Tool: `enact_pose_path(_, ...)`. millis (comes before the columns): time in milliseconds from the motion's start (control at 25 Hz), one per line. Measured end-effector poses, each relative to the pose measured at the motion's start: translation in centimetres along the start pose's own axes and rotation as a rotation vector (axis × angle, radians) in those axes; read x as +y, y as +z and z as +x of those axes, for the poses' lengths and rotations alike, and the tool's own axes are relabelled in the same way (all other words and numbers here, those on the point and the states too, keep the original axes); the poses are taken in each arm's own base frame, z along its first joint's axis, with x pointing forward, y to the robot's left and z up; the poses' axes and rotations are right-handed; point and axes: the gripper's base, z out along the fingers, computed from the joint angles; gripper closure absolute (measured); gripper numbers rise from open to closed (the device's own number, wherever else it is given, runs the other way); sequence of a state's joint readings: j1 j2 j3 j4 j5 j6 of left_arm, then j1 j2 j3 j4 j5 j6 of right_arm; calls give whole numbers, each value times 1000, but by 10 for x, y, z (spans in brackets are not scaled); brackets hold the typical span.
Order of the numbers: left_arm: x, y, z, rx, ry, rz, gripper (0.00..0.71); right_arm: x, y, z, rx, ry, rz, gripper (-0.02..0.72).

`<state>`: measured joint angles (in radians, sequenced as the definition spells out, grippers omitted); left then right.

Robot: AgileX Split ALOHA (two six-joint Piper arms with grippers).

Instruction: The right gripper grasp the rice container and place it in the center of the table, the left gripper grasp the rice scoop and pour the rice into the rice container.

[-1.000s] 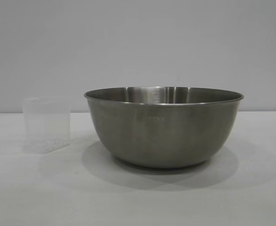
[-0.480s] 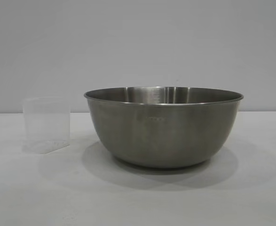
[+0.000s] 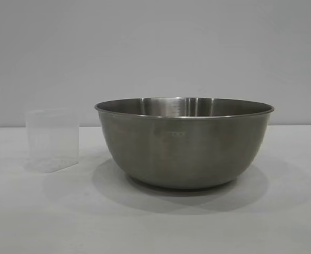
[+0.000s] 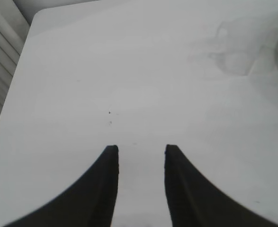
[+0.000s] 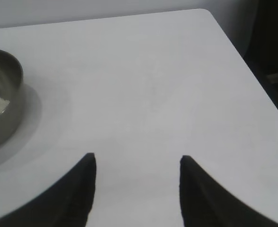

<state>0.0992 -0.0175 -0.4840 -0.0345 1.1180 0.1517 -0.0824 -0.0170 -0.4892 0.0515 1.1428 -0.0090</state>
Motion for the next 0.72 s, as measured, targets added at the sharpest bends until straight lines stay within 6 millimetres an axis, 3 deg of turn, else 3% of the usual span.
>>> enact_pose_path(720, 0, 0, 0, 0, -11, 0, 472, -1, 0, 0, 3, -46, -76, 367)
